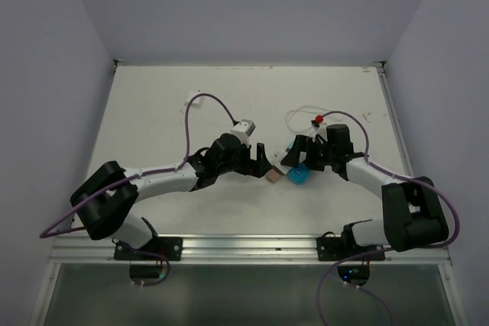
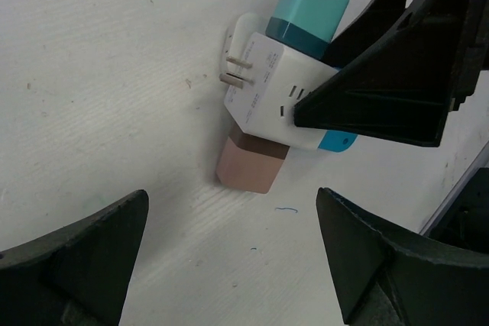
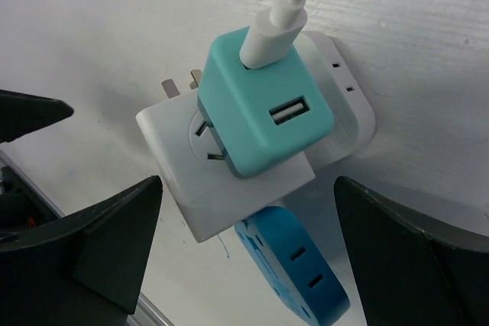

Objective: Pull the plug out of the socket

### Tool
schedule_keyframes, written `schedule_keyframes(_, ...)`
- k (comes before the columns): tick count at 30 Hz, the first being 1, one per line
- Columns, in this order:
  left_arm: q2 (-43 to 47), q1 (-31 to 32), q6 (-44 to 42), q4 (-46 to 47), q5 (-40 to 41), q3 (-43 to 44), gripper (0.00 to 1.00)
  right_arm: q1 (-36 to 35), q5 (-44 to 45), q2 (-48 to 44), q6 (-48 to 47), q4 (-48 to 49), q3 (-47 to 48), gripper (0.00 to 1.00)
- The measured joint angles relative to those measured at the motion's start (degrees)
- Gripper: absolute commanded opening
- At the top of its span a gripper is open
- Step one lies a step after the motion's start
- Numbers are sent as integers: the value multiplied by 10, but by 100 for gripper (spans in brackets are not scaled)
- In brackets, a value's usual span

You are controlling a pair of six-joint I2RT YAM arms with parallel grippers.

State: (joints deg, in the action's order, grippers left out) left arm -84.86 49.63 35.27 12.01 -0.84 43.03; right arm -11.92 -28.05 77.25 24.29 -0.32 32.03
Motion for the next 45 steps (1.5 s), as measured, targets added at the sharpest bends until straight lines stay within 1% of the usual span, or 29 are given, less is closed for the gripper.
schedule_keyframes(3, -27, 0, 0, 2, 0, 0, 92, 0, -19, 19, -1, 15, 1, 98)
schedule_keyframes(6, -47, 0, 0, -1, 0, 0, 92, 0, -37, 38, -2, 27, 1, 93)
schedule_keyframes(8, -53, 0, 0, -2, 0, 0, 92, 0, -48, 45, -3, 32, 1, 85)
schedule_keyframes(9, -53, 0, 1, -3, 0, 0, 91, 0, -52, 46, -3, 34, 1, 81)
schedule_keyframes(10, -53, -1, 1, -2, 0, 0, 91, 0, -55, 46, -4, 35, 1, 67)
schedule_keyframes(12, -52, -2, 1, 0, 0, 0, 91, 1, -67, 45, -4, 40, 1, 52)
schedule_keyframes(13, -50, -3, 1, 2, 0, -2, 91, 1, -69, 45, -2, 42, 1, 37)
schedule_keyframes(14, -46, -5, 2, 5, 0, -5, 91, 1, -84, 43, 5, 46, 1, 32)
schedule_keyframes(15, -40, -7, 2, 6, 0, -10, 91, 1, -91, 39, 8, 47, 2, 24)
schedule_keyframes(18, -14, -12, -2, 14, -2, -30, 93, 0, -89, 24, 13, 45, 2, 14)
schedule_keyframes(19, -2, -14, -5, 20, -2, -38, 93, 1, -87, 19, 17, 42, 2, 7)
schedule_keyframes(20, 10, -15, -8, 24, -3, -46, 94, 1, -85, 13, 22, 40, 2, 4)
schedule_keyframes(23, 44, -15, -21, 41, -5, -67, 95, 1, -81, -10, 37, 37, 2, 0)
schedule_keyframes(29, 93, -15, -41, 63, -10, -94, 96, 1, -74, -50, 64, 36, 2, 0)
schedule_keyframes(39, 99, -7, -59, 85, -18, -104, 97, 1, -78, -66, 85, -5, 12, 0)
schedule_keyframes(45, 97, -7, -43, 102, -22, -104, 100, -10, -115, -63, 69, -7, 14, 0)
